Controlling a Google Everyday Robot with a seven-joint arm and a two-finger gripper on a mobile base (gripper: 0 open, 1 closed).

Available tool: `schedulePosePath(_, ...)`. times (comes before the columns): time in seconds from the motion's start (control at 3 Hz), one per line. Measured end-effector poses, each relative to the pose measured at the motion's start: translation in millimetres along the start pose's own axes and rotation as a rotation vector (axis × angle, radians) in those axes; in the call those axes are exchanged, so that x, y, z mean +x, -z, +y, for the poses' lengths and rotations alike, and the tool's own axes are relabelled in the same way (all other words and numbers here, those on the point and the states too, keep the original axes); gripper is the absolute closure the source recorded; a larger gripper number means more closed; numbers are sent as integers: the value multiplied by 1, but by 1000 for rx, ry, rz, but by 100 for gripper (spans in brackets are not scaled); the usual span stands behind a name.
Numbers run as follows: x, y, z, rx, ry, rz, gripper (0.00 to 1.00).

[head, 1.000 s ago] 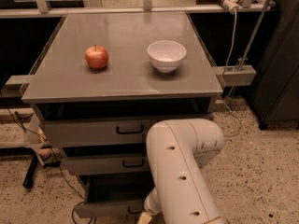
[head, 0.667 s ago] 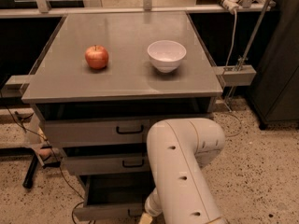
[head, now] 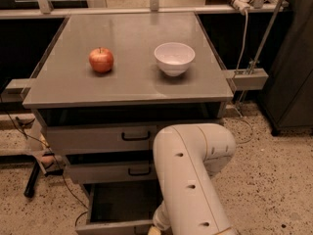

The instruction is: Open bottom drawer

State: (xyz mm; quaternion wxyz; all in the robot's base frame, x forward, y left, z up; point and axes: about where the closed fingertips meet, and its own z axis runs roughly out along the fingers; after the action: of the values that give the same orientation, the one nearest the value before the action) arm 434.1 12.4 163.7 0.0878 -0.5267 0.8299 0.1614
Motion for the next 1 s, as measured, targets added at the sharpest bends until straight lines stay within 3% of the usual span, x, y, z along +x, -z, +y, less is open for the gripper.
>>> schedulePosePath(0.33,25,9,24,-11,-61,13,0)
schedulePosePath(1.0,43,19,42,-7,-118,17,0)
